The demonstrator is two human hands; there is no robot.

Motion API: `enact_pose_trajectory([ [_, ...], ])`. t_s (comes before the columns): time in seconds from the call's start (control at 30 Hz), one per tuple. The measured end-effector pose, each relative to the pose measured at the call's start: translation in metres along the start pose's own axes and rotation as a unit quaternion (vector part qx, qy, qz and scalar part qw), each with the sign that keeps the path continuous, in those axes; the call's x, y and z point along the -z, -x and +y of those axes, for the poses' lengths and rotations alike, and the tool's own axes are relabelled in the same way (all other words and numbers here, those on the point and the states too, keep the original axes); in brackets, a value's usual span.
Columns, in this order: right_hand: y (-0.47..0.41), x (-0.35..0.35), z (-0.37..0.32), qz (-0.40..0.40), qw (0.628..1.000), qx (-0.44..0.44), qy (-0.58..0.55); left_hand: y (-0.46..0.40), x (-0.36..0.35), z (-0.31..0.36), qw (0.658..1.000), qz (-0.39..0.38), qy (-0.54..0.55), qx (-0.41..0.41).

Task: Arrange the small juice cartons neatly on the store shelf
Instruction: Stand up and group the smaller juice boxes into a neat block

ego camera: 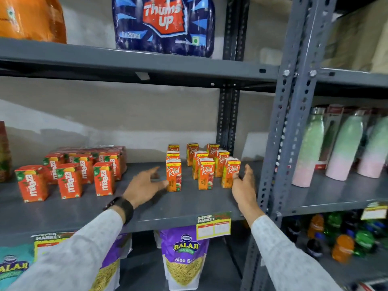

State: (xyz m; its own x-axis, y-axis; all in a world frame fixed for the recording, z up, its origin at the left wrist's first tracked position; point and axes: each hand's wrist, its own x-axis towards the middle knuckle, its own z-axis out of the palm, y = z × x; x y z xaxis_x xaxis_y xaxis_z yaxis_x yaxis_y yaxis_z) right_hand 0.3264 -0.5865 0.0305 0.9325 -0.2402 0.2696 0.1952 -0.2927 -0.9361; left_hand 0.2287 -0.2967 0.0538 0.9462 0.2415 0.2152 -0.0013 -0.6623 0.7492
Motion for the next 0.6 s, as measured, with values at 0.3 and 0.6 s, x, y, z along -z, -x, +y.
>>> enact_pose_trajectory([
  [0.3, -0.030, 0.001, -0.010, -0.077, 0.997, 0.011, 0.008, -0.022, -0.036, 0.024, 0.995, -0.015, 0.096, -0.021],
  [0.6, -0.028, 0.000, -0.010, -0.165, 0.984, 0.041, -0.048, -0.027, -0.061, 0.047, 0.999, -0.019, 0.039, -0.019],
])
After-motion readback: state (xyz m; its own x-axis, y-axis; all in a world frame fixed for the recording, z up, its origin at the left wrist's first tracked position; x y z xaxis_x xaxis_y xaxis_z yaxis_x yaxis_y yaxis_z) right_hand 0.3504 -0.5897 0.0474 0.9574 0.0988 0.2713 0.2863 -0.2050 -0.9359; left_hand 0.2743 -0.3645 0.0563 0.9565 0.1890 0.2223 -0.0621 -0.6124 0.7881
